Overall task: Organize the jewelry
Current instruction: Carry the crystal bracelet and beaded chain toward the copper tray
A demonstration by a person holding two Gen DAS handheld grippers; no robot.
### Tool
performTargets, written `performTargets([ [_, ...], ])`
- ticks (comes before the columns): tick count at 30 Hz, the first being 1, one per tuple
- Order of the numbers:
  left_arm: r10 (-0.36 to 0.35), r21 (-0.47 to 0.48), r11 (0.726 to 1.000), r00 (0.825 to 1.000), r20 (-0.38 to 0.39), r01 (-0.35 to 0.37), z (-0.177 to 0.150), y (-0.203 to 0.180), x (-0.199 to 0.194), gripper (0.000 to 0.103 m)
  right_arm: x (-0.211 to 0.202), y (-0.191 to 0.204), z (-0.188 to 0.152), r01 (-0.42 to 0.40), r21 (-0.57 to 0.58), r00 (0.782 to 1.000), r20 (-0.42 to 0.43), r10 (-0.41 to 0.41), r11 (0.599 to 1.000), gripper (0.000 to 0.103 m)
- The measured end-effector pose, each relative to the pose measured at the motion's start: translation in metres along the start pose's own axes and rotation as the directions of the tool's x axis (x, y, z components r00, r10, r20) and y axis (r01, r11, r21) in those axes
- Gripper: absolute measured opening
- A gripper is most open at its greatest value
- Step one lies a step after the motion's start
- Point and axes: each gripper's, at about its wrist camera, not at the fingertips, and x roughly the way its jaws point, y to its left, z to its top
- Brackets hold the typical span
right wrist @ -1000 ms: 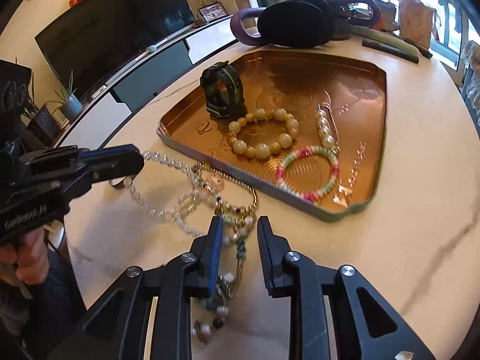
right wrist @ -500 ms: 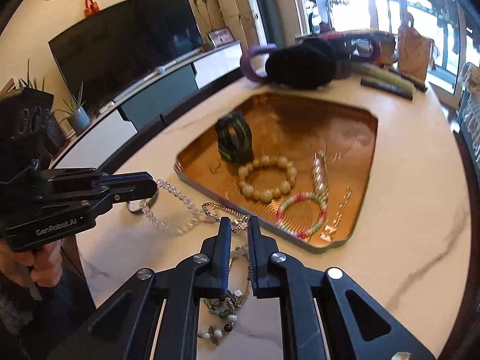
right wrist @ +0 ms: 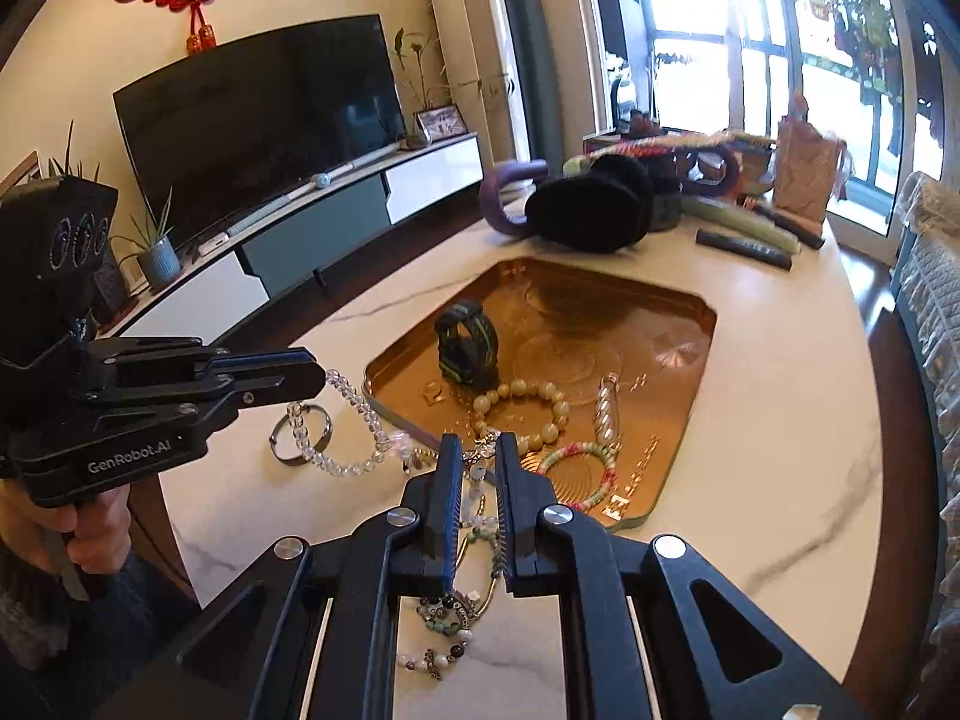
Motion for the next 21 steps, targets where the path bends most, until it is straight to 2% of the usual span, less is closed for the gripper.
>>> performTargets([
  [12, 0.006, -0.021, 1.0, 0.999, 0.043, -0.005, 0.019, 0.01, -0.002, 0.007, -0.012, -0.011, 0.023, 0.047, 0.004, 0.996, 0.075, -0.047, 0.999, 0.01],
  [21, 0.016, -0.052, 0.999, 1.0, 0.021, -0.015, 0.028, 0.024, 0.02, 0.007, -0.004, -0.021, 0.042, 0.064, -0.008, 0.993, 0.101, -0.063, 0.998, 0.01],
])
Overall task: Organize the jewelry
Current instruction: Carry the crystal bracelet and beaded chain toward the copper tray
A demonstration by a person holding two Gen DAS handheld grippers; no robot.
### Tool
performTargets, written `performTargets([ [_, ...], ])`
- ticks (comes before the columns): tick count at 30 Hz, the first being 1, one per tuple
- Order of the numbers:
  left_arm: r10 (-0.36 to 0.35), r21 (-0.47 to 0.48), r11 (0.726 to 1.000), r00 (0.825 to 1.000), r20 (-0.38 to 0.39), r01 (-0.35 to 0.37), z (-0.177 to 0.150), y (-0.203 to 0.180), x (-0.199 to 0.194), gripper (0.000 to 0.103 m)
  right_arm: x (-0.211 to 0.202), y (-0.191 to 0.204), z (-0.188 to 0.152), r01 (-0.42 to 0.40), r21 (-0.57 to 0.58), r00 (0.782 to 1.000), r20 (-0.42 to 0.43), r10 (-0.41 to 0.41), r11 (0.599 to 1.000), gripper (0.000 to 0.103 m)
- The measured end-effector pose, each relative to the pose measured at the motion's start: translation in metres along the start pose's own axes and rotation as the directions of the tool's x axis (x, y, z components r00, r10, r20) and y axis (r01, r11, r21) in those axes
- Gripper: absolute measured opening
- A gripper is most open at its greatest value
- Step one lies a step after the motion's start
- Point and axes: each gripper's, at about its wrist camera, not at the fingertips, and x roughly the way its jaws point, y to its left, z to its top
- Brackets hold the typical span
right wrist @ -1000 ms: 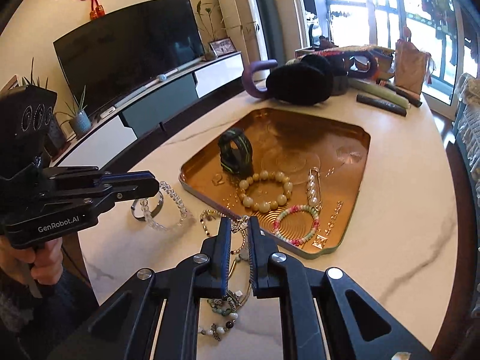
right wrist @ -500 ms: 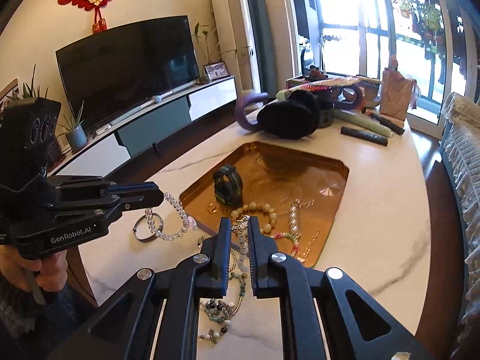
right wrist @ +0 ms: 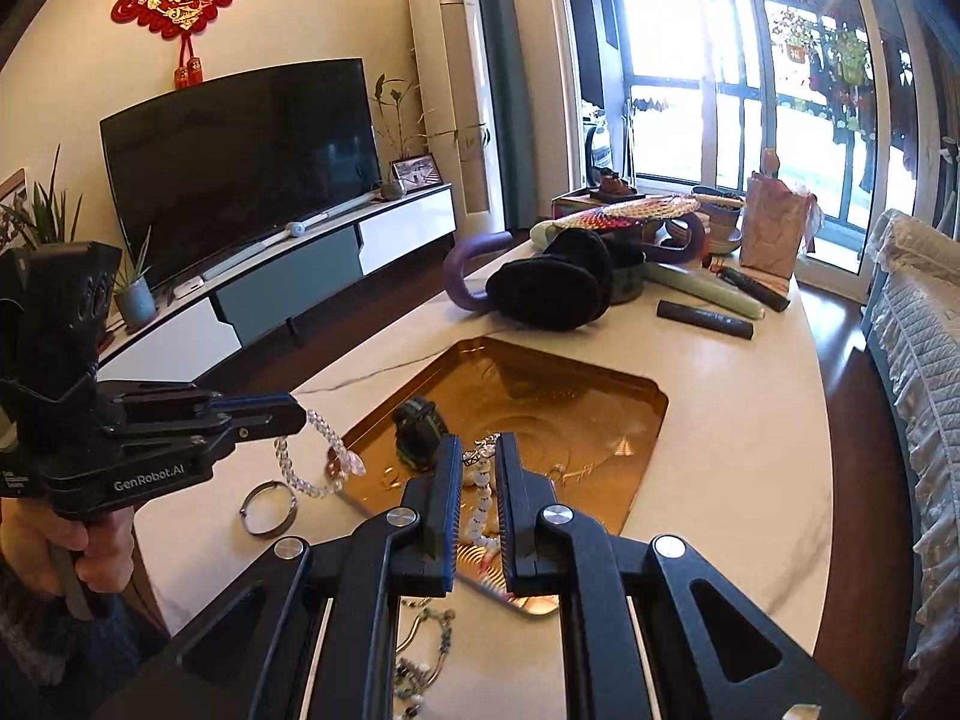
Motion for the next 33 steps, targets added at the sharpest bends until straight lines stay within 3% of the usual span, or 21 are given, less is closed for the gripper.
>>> performTargets([
  [12, 0.028, 0.003, 1.0, 0.994, -0.105, -0.027, 0.006, 0.019, 0.061, 0.007, 0.047, -0.028, -0.007, 0.034, 0.023, 0.996, -0.085, -0.032, 0.999, 0.01],
  [25, 0.053, -0.033, 0.998, 0.971, -0.233, -0.062, 0.002, 0.045, 0.127, 0.007, 0.092, -0.059, -0.037, 0.076, 0.054, 0.976, -0.21, -0.063, 0.996, 0.01],
  [33, 0.056, -0.046, 0.997, 0.972, -0.227, -0.068, 0.009, 0.05, 0.143, 0.007, 0.096, -0.061, -0.041, 0.067, 0.044, 0.975, -0.216, -0.056, 0.997, 0.01],
])
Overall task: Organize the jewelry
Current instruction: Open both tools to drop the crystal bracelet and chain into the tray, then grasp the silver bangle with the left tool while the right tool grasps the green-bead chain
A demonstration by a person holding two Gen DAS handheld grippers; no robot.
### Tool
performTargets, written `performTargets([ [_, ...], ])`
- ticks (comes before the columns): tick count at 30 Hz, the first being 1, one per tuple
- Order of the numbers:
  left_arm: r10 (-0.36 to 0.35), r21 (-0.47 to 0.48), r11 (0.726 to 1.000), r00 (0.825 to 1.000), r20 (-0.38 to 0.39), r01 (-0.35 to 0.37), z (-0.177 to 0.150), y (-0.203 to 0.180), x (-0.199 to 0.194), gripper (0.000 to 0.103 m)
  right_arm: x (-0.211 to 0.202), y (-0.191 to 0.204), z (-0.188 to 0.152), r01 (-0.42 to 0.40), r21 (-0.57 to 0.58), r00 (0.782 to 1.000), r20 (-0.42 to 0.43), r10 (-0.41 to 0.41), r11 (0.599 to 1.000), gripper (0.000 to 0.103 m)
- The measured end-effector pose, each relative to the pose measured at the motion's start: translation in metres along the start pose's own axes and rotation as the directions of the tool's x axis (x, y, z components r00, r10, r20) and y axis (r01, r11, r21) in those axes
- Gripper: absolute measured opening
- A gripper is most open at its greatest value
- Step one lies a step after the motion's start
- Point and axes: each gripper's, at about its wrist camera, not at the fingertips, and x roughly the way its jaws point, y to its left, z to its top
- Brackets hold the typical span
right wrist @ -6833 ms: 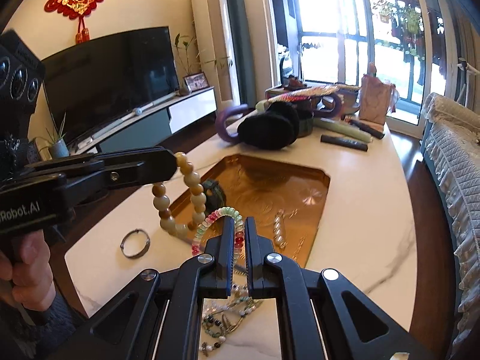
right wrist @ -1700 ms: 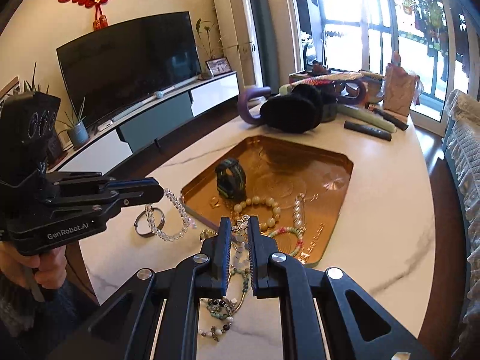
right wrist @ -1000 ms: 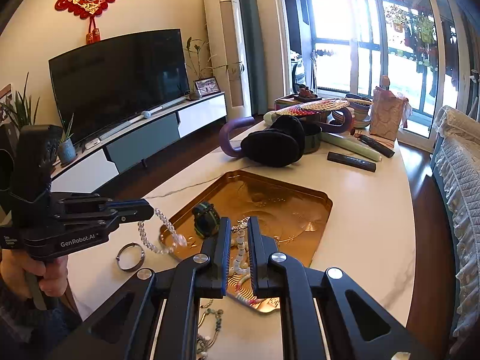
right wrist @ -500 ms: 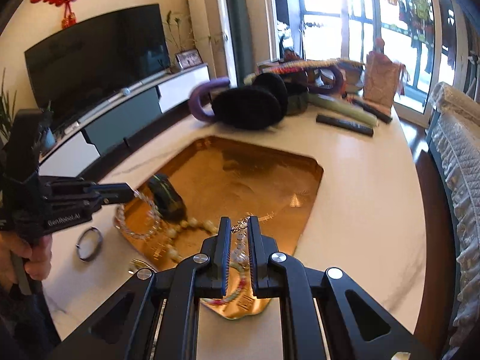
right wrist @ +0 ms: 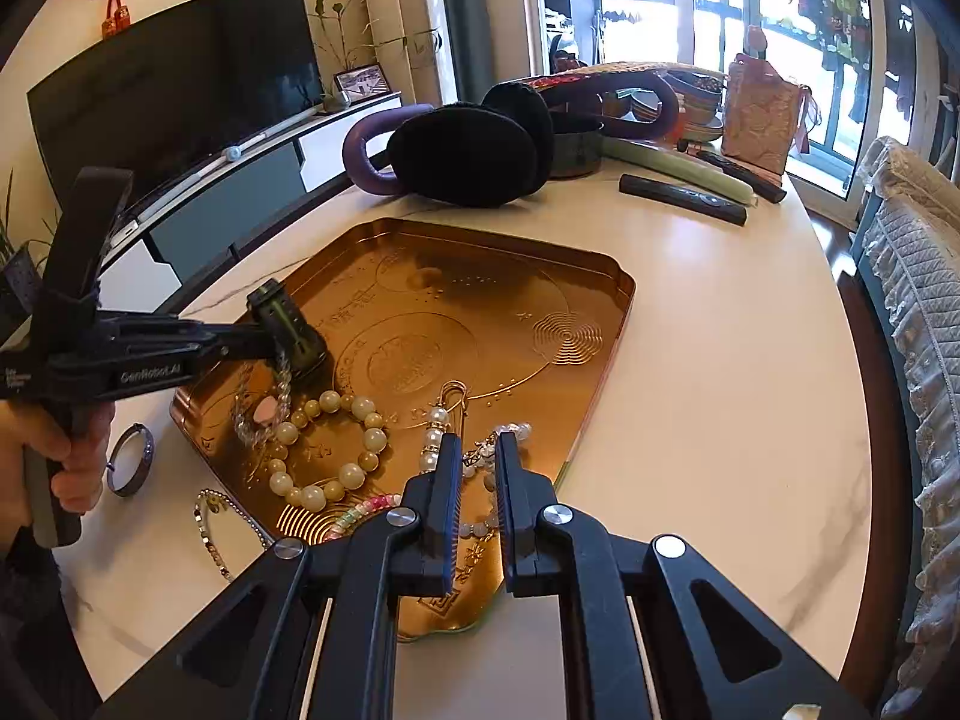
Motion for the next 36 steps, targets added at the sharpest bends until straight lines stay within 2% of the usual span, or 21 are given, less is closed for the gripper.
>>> performTargets([
  [7, 0.033, -0.014, 0.999, 0.999, 0.014, -0.033, -0.001, -0.007, -0.004, 0.008, 0.005, -0.002, -0.001, 0.001, 0.018, 1.0, -0.009, -0.001, 1.0, 0.011],
  [10, 0.043, -0.029, 0.999, 0.999, -0.01, -0.044, -0.008, -0.011, -0.006, 0.025, 0.002, -0.006, -0.002, 0.008, 0.058, 1.0, -0.01, -0.007, 0.998, 0.017],
  [12, 0.047, -0.029, 0.998, 0.999, -0.007, -0.047, -0.015, -0.015, -0.013, 0.051, -0.002, -0.005, -0.003, 0.004, 0.069, 1.0, -0.005, -0.003, 0.998, 0.023],
  [14, 0.041, -0.016, 0.999, 0.999, 0.012, -0.041, -0.022, -0.02, -0.024, 0.055, -0.007, -0.004, -0.004, 0.006, 0.073, 1.0, 0.006, -0.006, 0.997, 0.027],
  [18, 0.027, -0.01, 1.0, 0.999, 0.028, -0.027, -0.039, -0.025, -0.043, 0.057, -0.023, 0.0, -0.01, 0.001, 0.099, 0.999, 0.041, -0.005, 0.995, 0.038],
  [22, 0.007, -0.005, 1.0, 1.0, 0.023, -0.007, -0.062, -0.027, -0.057, 0.057, -0.037, 0.005, -0.02, -0.031, 0.12, 0.998, 0.054, 0.025, 0.992, 0.038],
  [28, 0.031, 0.043, 0.999, 0.999, 0.035, -0.033, -0.089, -0.022, -0.073, 0.057, -0.051, 0.029, -0.043, -0.05, 0.073, 0.998, 0.04, 0.047, 0.996, 0.038],
  [31, 0.057, 0.021, 0.998, 0.997, 0.046, -0.058, -0.1, -0.009, -0.082, 0.057, -0.052, 0.037, -0.051, -0.081, 0.064, 0.996, 0.027, 0.079, 0.995, 0.046],
  [36, 0.065, -0.022, 0.998, 0.998, 0.024, -0.065, -0.124, 0.011, -0.09, 0.056, -0.062, 0.051, -0.064, -0.073, 0.03, 0.997, 0.04, 0.072, 0.997, 0.055],
])
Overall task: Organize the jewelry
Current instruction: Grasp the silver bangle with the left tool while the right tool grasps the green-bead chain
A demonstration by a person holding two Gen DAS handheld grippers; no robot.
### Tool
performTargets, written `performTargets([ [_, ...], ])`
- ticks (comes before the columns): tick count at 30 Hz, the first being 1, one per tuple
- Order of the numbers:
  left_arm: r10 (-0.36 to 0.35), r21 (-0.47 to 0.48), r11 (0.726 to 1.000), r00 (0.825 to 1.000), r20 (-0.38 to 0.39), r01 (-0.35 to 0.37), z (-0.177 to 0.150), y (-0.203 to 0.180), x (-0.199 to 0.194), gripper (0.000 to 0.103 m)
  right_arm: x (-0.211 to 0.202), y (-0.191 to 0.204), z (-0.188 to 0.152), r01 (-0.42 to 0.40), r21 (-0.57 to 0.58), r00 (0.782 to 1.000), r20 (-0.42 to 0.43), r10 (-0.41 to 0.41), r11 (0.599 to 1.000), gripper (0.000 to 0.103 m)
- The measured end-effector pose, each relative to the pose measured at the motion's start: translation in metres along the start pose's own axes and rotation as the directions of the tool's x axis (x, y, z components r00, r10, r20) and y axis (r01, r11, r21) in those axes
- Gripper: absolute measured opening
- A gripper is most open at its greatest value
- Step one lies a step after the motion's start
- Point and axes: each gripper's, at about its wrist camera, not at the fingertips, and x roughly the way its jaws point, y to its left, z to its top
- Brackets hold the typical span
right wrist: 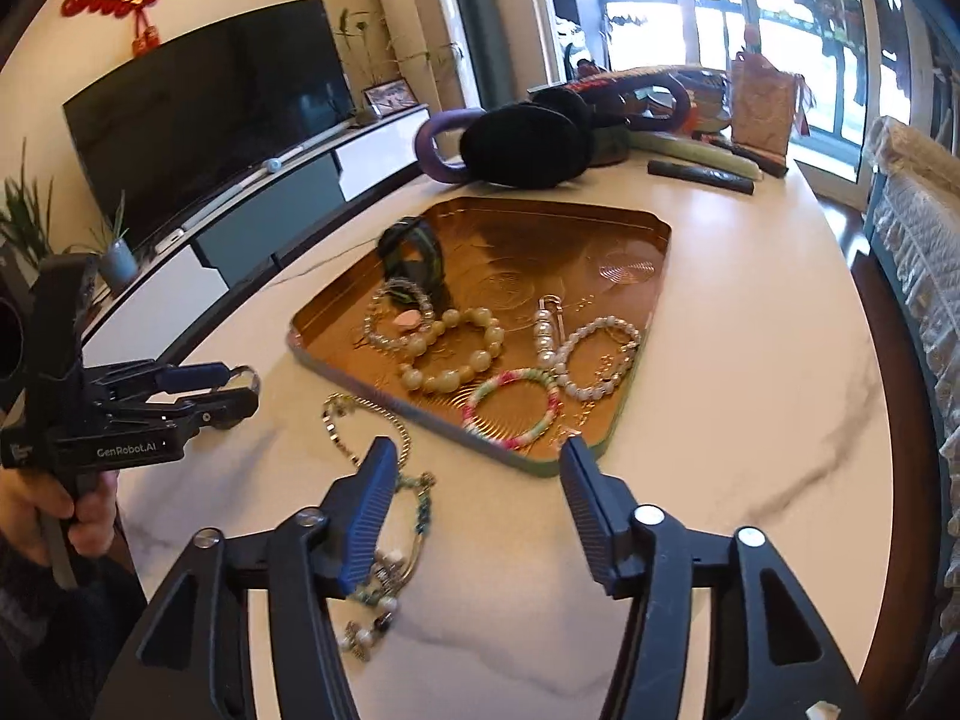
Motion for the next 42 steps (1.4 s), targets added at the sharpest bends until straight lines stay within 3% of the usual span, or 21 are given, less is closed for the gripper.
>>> performTargets([
  [8, 0.034, -0.001, 0.999, 0.999, 0.001, -0.034, -0.018, 0.012, -0.004, 0.052, -0.003, 0.007, -0.018, -0.034, 0.072, 0.999, -0.018, 0.036, 0.997, 0.053],
  [10, 0.048, 0.017, 0.999, 0.999, 0.013, -0.048, -0.018, 0.01, -0.002, 0.042, 0.0, 0.01, -0.023, -0.042, 0.082, 0.998, -0.033, 0.045, 0.996, 0.046],
  [11, 0.046, 0.036, 0.998, 0.999, 0.015, -0.047, -0.018, 0.006, -0.001, 0.023, 0.002, 0.012, -0.025, -0.037, 0.08, 0.998, -0.042, 0.041, 0.996, 0.041],
  [12, 0.016, 0.039, 0.999, 1.0, -0.001, -0.016, -0.018, 0.005, 0.002, 0.012, 0.004, 0.013, -0.025, -0.033, 0.078, 0.998, -0.047, 0.037, 0.996, 0.039],
  [14, 0.013, 0.06, 0.998, 1.0, -0.012, -0.012, -0.02, -0.001, 0.006, 0.004, 0.009, 0.015, -0.026, -0.025, 0.071, 0.998, -0.054, 0.029, 0.997, 0.035],
  [16, 0.023, 0.094, 0.995, 1.0, -0.012, -0.021, -0.02, -0.009, 0.006, 0.003, 0.013, 0.015, -0.026, -0.015, 0.067, 0.998, -0.062, 0.019, 0.998, 0.033],
  [28, -0.108, 0.109, 0.988, 0.994, -0.014, 0.109, -0.014, -0.037, 0.0, 0.003, 0.035, 0.016, -0.027, 0.006, 0.05, 0.995, -0.103, 0.0, 0.999, 0.026],
  [35, -0.143, 0.115, 0.983, 0.99, 0.004, 0.142, -0.009, -0.048, -0.006, 0.003, 0.041, 0.022, -0.024, 0.057, -0.012, 0.993, -0.102, -0.058, 0.998, 0.006],
  [42, -0.165, 0.127, 0.978, 0.986, 0.006, 0.163, -0.007, -0.054, -0.011, 0.003, 0.033, 0.022, -0.017, 0.052, -0.023, 0.996, -0.072, -0.054, 0.998, 0.005],
])
